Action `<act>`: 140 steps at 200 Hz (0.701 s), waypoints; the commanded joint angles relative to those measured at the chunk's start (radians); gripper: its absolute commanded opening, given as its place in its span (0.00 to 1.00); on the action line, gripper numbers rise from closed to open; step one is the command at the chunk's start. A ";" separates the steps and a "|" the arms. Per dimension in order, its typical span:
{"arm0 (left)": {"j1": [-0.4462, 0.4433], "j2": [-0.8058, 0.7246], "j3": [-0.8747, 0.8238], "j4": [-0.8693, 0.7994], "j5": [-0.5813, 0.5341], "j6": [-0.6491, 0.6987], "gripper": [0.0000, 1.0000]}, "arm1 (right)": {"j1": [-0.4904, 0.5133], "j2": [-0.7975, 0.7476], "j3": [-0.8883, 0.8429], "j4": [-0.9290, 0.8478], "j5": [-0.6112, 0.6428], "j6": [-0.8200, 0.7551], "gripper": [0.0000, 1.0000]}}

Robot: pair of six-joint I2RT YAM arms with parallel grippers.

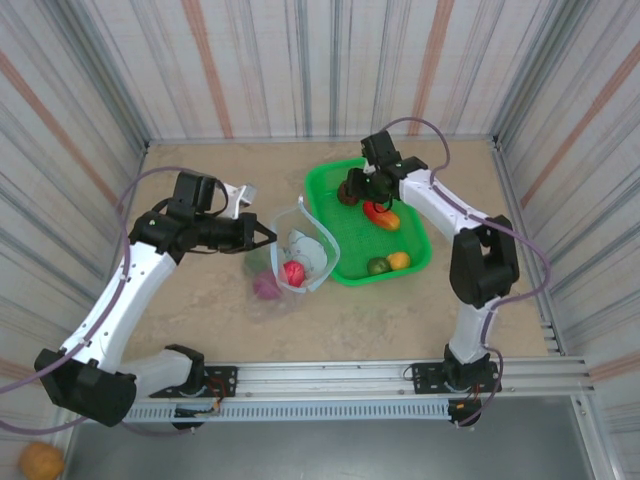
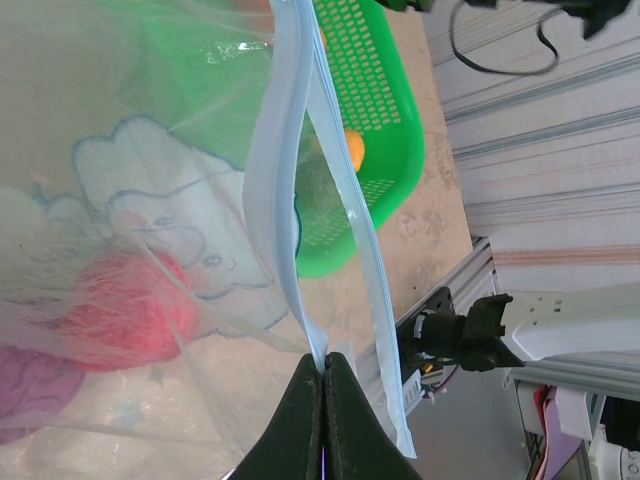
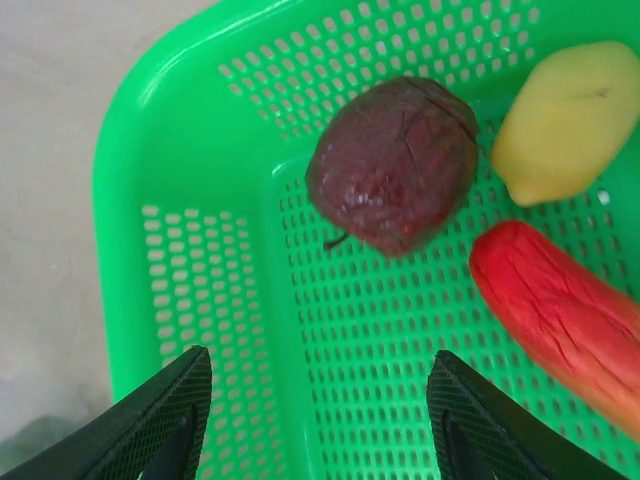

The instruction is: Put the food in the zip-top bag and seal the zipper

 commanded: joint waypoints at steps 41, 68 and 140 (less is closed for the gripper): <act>-0.006 0.013 0.049 -0.038 -0.016 0.049 0.00 | -0.029 0.239 0.258 -0.099 0.000 -0.044 0.80; -0.004 0.012 0.051 -0.038 -0.014 0.055 0.00 | -0.032 0.325 0.372 -0.150 0.019 -0.050 0.86; 0.001 0.010 0.035 -0.037 0.001 0.049 0.00 | -0.037 0.448 0.457 -0.198 0.050 -0.066 0.85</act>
